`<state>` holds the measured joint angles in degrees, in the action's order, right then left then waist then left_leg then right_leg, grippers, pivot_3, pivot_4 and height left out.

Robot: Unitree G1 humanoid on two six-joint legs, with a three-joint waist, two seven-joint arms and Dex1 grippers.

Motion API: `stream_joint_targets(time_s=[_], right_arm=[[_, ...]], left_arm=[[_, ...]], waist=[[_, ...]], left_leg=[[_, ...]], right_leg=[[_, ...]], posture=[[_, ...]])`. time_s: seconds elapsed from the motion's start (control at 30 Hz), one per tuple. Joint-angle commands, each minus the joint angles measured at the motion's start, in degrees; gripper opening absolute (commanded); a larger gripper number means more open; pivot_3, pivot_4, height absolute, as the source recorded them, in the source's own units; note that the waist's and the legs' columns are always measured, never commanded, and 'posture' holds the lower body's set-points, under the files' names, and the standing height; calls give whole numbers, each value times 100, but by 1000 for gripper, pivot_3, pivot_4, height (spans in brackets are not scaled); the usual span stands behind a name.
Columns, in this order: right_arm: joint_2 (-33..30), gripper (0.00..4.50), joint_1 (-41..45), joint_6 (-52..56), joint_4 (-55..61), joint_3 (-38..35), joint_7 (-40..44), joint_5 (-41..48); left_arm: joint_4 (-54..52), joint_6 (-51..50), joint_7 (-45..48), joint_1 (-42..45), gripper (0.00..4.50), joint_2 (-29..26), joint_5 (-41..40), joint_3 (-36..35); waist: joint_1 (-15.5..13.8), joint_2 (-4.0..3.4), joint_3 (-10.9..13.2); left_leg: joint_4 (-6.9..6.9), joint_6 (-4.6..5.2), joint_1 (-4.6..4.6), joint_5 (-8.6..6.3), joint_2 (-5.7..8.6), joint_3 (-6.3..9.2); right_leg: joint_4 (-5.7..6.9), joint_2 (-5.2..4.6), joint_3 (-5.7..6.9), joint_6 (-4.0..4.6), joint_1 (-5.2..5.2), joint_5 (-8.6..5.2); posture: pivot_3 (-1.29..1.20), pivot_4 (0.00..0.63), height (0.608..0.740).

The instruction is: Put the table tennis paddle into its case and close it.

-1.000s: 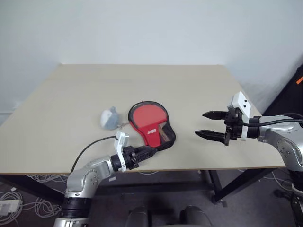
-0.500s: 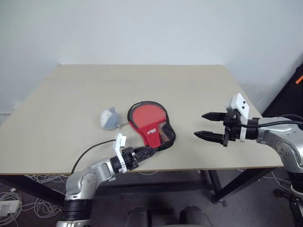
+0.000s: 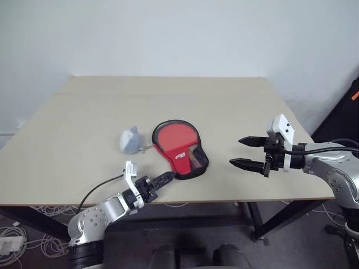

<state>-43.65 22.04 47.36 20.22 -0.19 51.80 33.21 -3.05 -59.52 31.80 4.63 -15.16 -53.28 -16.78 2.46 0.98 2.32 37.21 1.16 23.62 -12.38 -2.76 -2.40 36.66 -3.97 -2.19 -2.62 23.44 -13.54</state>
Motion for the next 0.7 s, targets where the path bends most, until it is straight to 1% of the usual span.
stream_joint_targets(time_s=[0.03,0.13,0.2,0.4,0.7], right_arm=[[38,4500,138,-19,166,-98,-62,100],[62,4500,112,-21,189,-89,-101,111],[79,4500,95,-14,201,-101,-129,126],[114,4500,64,4,232,-110,-196,139],[159,4500,55,19,255,-100,-269,134]], left_arm=[[16,-45,-197,173,3620,124,-131,-22],[153,-155,-535,274,3620,223,-38,-10],[339,-323,-953,441,3620,369,-101,-155],[401,-539,-1674,754,3620,566,-265,-455],[268,-992,-2635,715,3620,739,-572,-817]], waist=[[1,0,0],[0,-1,0],[-3,-3,-2],[-4,-5,-3],[0,-4,-5]], left_leg=[[0,0,0,0,0,0],[0,0,0,0,0,0],[0,0,-3,0,0,1],[9,1,-3,0,8,9],[9,0,-7,0,8,10]], right_leg=[[0,0,0,0,0,0],[0,0,0,0,0,0],[0,1,0,0,-3,0],[0,-1,1,-2,-14,0],[2,0,1,-2,-15,0]], posture=[[0,0,740],[0,0,740],[0,0,740],[0,0,740],[0,0,740]])
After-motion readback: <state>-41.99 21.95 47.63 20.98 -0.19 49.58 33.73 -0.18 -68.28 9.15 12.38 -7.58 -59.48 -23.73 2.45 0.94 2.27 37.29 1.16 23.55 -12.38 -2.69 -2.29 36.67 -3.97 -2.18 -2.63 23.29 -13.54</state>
